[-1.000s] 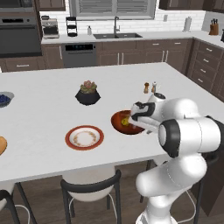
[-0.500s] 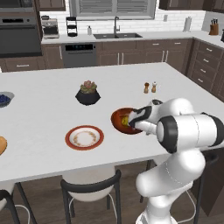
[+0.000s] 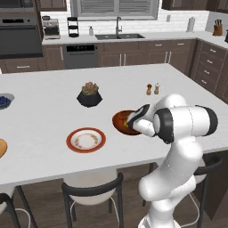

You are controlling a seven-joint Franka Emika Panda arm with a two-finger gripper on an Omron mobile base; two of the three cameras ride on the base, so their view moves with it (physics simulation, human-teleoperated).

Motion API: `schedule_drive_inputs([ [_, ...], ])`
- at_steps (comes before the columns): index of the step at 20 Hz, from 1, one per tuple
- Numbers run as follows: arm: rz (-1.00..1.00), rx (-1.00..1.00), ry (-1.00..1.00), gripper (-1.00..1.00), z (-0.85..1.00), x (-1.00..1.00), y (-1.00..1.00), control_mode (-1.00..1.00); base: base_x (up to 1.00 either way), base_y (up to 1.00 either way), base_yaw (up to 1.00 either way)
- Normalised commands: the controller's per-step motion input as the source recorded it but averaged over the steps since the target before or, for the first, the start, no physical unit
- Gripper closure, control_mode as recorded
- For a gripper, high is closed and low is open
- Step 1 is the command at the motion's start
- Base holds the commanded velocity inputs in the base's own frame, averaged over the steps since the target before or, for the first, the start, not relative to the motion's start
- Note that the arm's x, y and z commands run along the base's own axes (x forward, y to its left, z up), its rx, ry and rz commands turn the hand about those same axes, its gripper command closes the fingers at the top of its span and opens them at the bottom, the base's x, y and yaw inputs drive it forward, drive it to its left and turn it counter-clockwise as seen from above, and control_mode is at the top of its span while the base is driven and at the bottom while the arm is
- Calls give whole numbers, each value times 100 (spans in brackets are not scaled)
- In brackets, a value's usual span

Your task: Pick the chicken drumstick and lemon from their plates and place them in the bowl. Then put the bowl in the fridge.

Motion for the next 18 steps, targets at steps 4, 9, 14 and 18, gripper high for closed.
schedule_drive_inputs([
  [4,0,-2,0,100,-39,58,0,-100,0,0,0],
  [9,0,-1,1,100,-4,14,0,-100,0,0,0],
  [14,-1,4,2,100,54,-15,0,-100,0,0,0],
  [18,-10,5,-12,100,100,-61,0,-100,0,0,0],
])
